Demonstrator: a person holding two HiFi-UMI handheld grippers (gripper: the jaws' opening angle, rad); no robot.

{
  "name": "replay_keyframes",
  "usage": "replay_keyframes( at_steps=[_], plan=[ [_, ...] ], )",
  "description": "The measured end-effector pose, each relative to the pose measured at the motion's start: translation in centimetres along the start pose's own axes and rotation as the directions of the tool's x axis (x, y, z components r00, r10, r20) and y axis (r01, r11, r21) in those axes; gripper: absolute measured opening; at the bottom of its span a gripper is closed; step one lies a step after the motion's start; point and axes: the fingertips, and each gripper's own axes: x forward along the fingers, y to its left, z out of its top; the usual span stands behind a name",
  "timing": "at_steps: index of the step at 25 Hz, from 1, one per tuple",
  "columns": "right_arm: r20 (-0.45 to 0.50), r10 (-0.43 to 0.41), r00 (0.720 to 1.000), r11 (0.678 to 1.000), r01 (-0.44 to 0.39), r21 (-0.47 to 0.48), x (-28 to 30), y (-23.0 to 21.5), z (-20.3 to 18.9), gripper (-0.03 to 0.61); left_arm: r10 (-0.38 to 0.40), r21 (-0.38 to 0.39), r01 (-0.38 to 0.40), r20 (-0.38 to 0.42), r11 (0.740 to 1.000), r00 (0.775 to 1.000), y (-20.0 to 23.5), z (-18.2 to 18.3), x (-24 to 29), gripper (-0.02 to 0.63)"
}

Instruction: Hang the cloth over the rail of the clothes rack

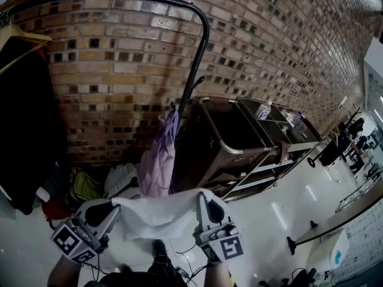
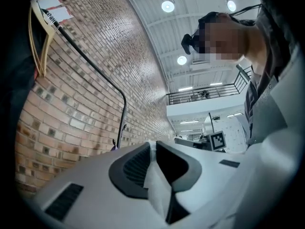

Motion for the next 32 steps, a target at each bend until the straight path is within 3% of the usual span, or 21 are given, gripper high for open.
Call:
replay_keyframes(
  at_steps=[7,12,22,27,32],
  plan=[
    [0.022,0.072,0.997,0.996,-0.071,-0.062,4.7,-7.0,0.1,0.032,0.031,0.039,-0.031,-0.006,0.999,0.999,1.5,-0.2,9.6,0.080],
    [0.048,0.109,0.993,0.990,-0.104,-0.097,7.7,-12.1,-0.7,0.032,0.101,0.091,-0.098,-0.036,0.991,0.994,3.5,-1.7,16.6,0.080],
    [0.063,0.178,0.982,0.979,-0.170,-0.116,13.2,-20.6,-1.4,0.032,0.147,0.093,-0.141,-0.057,0.986,0.988,5.8,-3.0,28.6,0.080],
    [0.094,0.189,0.977,0.979,-0.179,-0.101,15.0,-23.7,-1.4,0.032,0.183,0.138,-0.178,-0.026,0.974,0.983,6.8,-2.5,33.3,0.080],
    [0.121,0.191,0.974,0.976,-0.176,-0.126,16.7,-25.6,-0.7,0.032,0.188,0.128,-0.184,-0.013,0.974,0.982,7.8,-1.7,37.2,0.080]
  ],
)
